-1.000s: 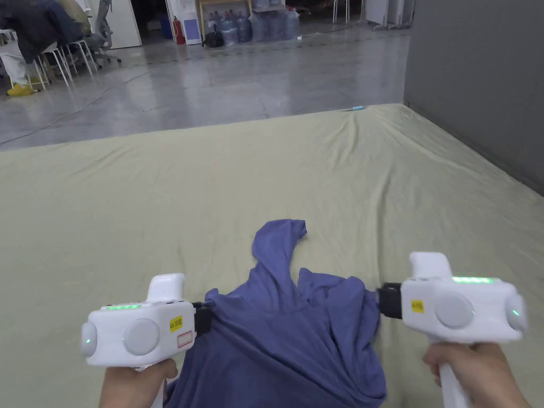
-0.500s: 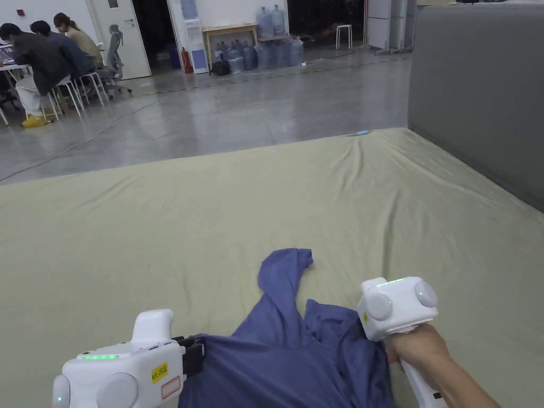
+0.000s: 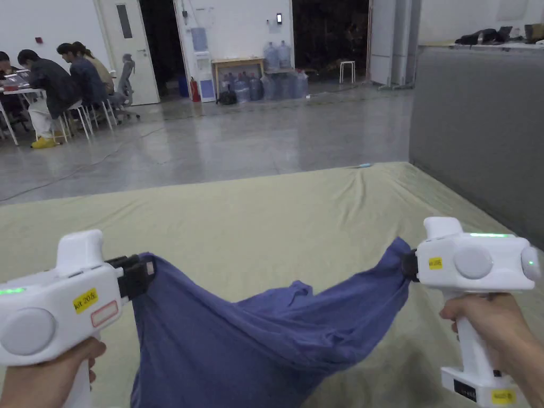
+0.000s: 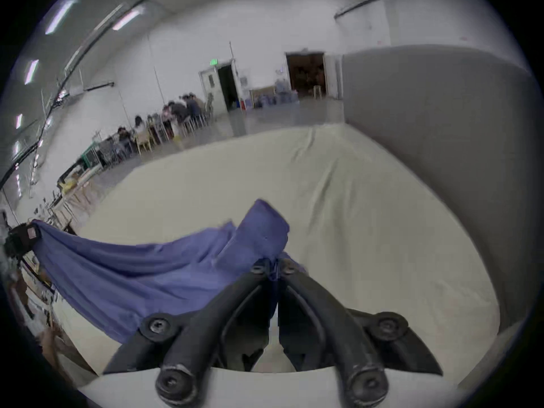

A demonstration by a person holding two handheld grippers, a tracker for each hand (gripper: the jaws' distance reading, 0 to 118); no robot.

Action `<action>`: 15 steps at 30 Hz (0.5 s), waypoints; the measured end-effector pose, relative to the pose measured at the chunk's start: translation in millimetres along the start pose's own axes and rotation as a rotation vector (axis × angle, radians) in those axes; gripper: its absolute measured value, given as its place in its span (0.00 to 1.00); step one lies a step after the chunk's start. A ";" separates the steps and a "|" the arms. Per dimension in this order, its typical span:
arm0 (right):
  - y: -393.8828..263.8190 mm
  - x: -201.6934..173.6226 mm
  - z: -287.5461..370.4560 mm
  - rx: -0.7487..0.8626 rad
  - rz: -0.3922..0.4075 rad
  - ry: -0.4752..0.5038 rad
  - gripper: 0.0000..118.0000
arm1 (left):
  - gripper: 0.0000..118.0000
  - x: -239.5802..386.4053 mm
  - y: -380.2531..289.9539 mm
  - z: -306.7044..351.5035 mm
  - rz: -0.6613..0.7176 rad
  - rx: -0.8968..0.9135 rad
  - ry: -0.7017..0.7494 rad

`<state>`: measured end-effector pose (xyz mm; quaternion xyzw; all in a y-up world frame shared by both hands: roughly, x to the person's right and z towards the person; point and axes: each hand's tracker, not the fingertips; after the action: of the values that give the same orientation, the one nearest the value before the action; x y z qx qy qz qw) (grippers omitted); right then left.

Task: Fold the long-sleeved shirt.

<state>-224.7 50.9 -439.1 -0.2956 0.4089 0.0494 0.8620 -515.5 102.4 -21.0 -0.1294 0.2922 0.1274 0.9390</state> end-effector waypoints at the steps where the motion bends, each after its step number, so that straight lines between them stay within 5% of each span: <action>1: 12.1 -0.4 6.3 0.022 0.002 0.007 0.00 | 0.00 -1.8 11.9 1.3 -0.009 0.023 0.015; 8: 142.2 -24.5 27.0 0.187 0.071 -0.058 0.00 | 0.00 -9.9 141.6 -10.6 -0.071 0.171 0.098; 15: 271.4 -51.7 41.2 0.284 -0.007 -0.067 0.00 | 0.00 7.2 270.6 -36.6 -0.111 0.264 0.163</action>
<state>-319.8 304.3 -508.3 -0.1703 0.3815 -0.0023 0.9085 -613.8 344.7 -99.9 -0.0306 0.3739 0.0248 0.9266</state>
